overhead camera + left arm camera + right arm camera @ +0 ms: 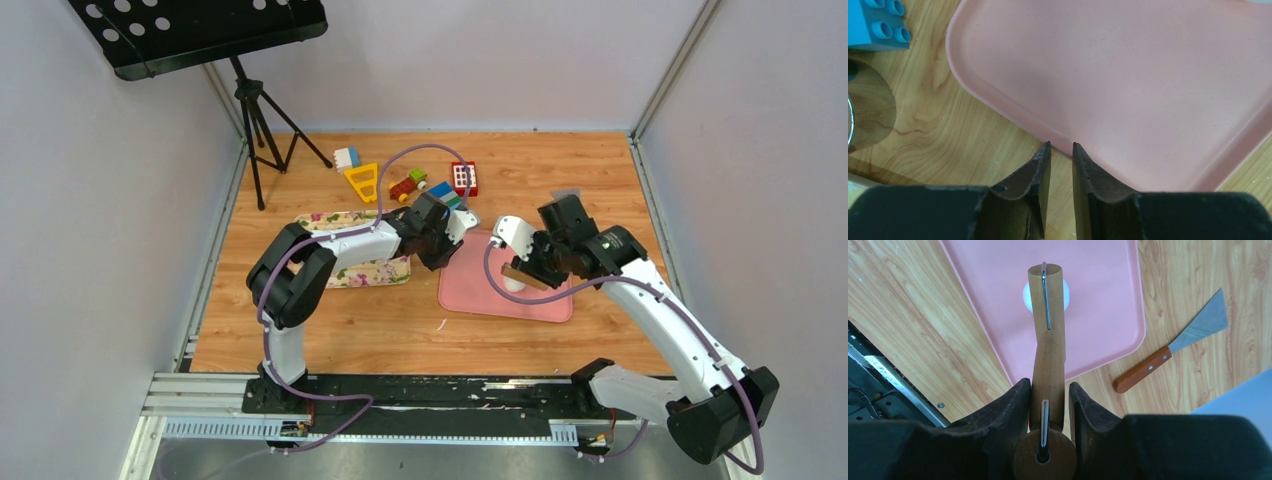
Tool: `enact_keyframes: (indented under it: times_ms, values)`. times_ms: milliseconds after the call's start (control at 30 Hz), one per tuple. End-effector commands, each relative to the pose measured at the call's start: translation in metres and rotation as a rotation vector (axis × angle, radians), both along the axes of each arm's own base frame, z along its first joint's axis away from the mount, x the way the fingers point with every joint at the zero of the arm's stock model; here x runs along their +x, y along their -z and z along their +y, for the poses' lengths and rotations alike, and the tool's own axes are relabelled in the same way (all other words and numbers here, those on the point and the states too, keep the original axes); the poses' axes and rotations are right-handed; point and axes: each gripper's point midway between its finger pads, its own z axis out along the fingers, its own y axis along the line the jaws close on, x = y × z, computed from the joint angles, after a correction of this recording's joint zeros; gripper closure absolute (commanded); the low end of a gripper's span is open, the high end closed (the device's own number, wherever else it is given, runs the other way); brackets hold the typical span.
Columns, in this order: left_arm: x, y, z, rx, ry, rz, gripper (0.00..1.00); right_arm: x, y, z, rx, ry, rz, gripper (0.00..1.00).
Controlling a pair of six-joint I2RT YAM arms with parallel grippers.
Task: Roll out the dumpling wrappers from the dough
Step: Flatten out the dough on the work surface.
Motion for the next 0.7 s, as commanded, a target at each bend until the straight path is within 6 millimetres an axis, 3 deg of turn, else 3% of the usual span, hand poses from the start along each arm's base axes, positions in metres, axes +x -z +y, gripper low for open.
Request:
enact_keyframes:
  times_ms: [0, 267, 433, 567, 667]
  values:
    - [-0.006, 0.003, -0.007, -0.031, 0.009, 0.025, 0.71, -0.002, 0.001, 0.01, 0.058, -0.01, 0.002, 1.0]
    - [-0.008, 0.007, -0.009, -0.031, 0.01, 0.041, 0.72, 0.002, 0.026, 0.01, 0.039, 0.007, 0.027, 1.0]
    - [-0.008, 0.011, -0.007, -0.021, 0.017, 0.044, 0.74, 0.03, 0.039, -0.001, -0.034, 0.07, -0.085, 1.0]
    - [-0.008, 0.013, -0.008, -0.016, 0.017, 0.046, 0.75, 0.035, 0.031, 0.011, 0.032, 0.044, -0.121, 1.0]
    - [-0.008, 0.013, -0.008, -0.017, 0.018, 0.048, 0.75, 0.021, 0.015, 0.031, 0.138, -0.036, -0.087, 1.0]
